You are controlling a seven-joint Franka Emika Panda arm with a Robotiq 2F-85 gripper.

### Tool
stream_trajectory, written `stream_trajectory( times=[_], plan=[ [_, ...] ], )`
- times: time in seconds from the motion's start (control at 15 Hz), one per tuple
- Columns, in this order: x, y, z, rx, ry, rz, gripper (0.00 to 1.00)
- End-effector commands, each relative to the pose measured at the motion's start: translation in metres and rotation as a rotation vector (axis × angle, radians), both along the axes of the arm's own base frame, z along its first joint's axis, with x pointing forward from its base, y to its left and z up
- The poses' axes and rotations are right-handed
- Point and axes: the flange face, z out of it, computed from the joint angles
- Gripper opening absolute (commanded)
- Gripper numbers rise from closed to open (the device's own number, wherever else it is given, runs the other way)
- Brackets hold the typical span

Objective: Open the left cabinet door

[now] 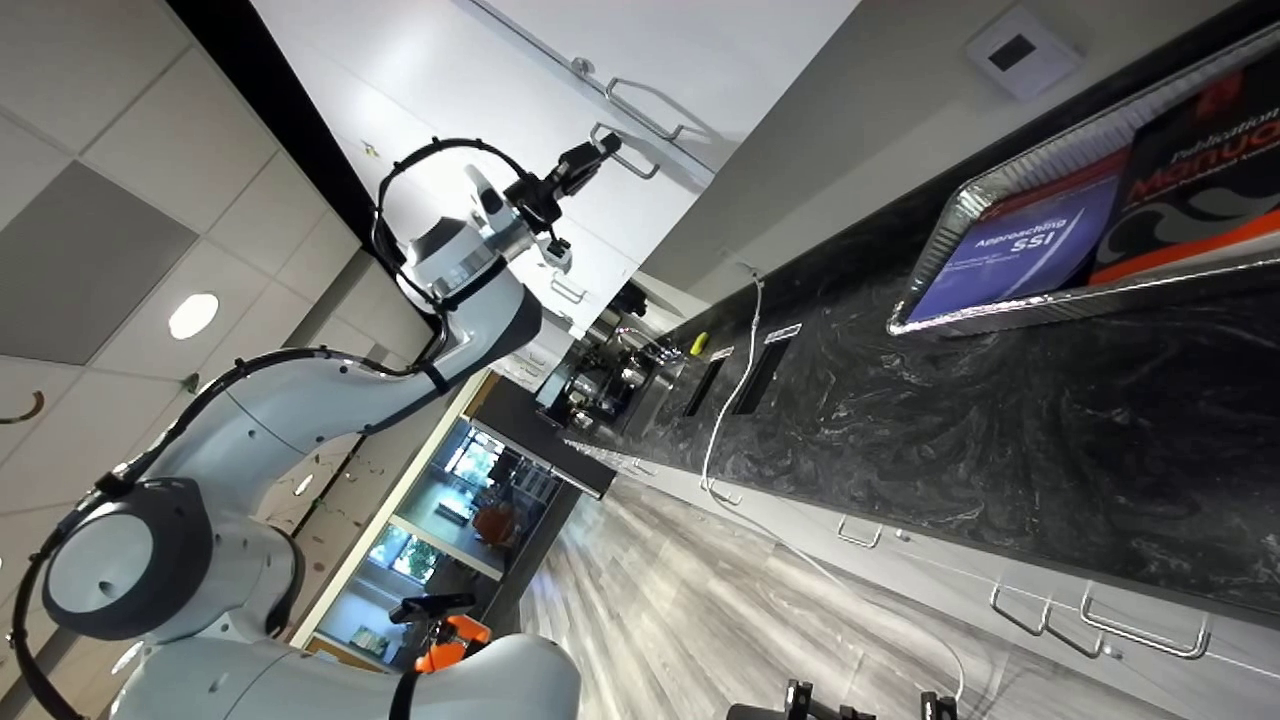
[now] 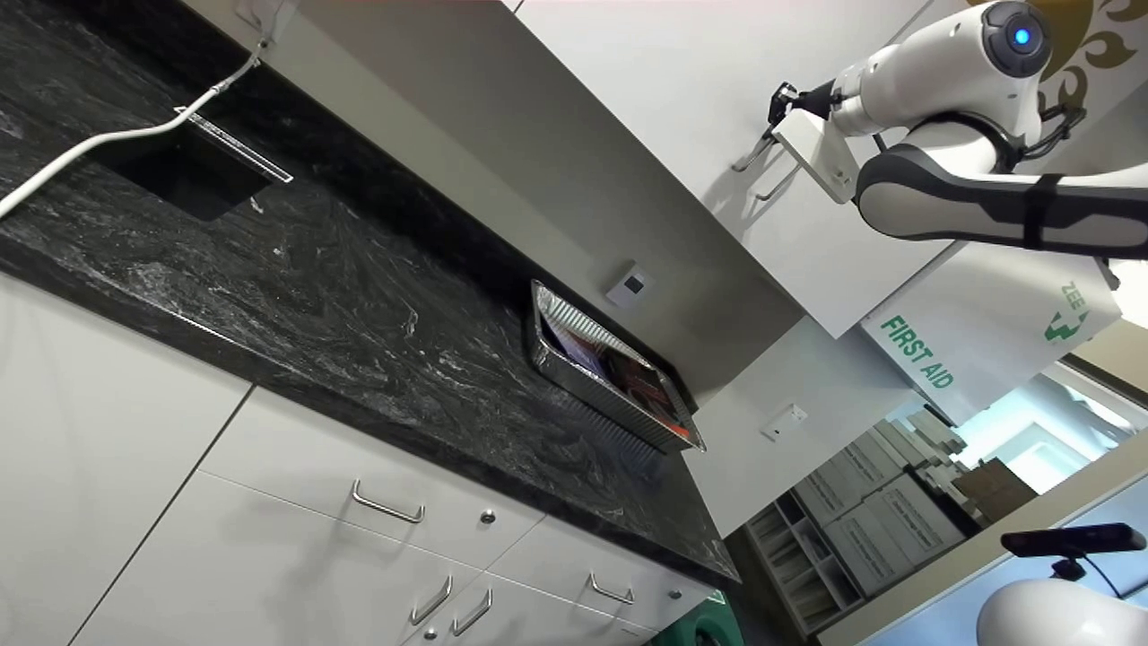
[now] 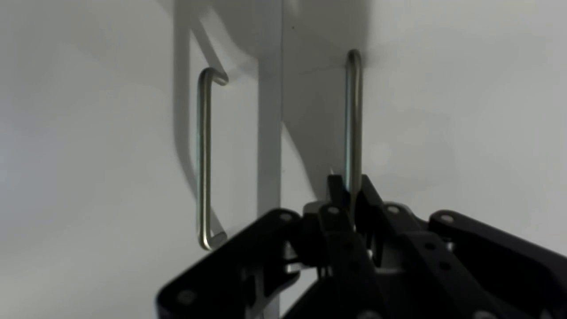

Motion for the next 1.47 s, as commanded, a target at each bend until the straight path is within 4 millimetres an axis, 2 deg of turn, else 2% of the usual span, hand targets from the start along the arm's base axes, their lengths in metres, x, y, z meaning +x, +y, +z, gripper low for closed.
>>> stream_trajectory(
  times=[0.0,0.27,0.67,0.93,1.33,1.4],
  plan=[
    [-0.026,0.021,0.006,0.024,-0.019,-0.081,0.02],
    [-0.066,0.053,0.007,0.034,0.002,-0.189,0.02],
    [-0.113,0.141,-0.004,0.004,0.028,-0.406,0.02],
    [-0.131,0.187,-0.007,-0.035,0.013,-0.457,0.02],
    [-0.142,0.226,-0.017,-0.178,-0.029,-0.476,0.02],
    [-0.143,0.230,-0.019,-0.202,-0.039,-0.479,0.20]
  ],
)
